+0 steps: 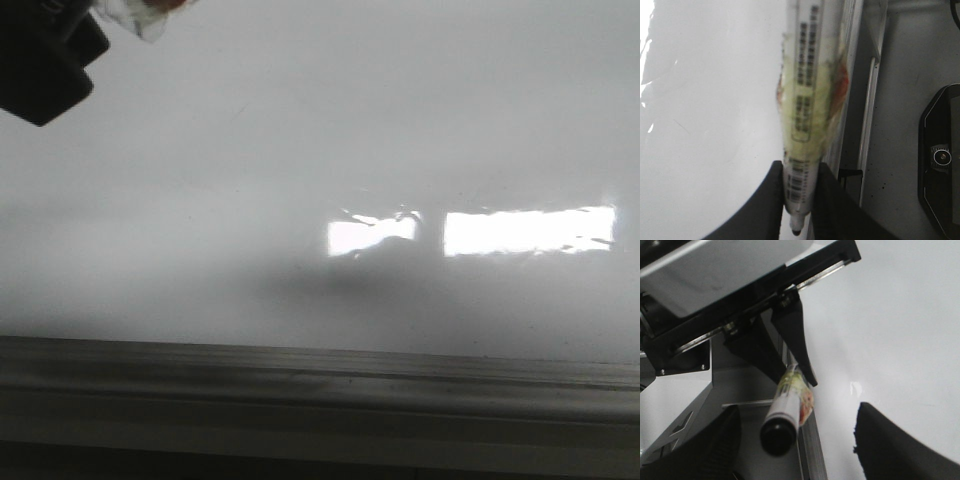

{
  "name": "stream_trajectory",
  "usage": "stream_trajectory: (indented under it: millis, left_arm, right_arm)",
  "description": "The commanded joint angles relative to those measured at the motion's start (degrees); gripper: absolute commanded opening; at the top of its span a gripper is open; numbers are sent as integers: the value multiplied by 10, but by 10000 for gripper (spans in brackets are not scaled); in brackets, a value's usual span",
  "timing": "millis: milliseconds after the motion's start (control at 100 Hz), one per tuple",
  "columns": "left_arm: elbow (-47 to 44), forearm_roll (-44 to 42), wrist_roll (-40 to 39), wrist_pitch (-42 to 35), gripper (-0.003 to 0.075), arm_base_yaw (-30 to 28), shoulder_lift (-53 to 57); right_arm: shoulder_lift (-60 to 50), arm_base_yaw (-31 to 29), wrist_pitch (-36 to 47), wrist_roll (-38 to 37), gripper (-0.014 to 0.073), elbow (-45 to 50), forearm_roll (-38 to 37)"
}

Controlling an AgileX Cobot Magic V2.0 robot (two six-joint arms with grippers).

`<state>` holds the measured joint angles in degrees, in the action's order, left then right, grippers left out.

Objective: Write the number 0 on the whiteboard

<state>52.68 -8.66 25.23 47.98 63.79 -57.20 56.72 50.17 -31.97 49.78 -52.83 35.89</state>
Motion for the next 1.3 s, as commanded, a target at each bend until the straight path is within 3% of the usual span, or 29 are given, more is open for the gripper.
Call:
stream_trajectory:
  millis: [0,260,500,850,1290]
  left_arm:
    - [14,-5,-2,-28,-20,5,9]
    - [14,-5,-2,-28,-20,5,9]
    - [14,-5,-2,-28,-20,5,9]
    - [14,-5,1,-28,-20,5,9]
    - [14,-5,1,-28,-20,5,9]
  right_arm:
    - [12,10,60,8,425,-20,15]
    - [49,13,65,8,418,-20,23]
    - [52,13,68,8,325,-20,43]
    - [67,14,65,8,322,-22,72]
    - [78,14,23,8,-66,-22,90]
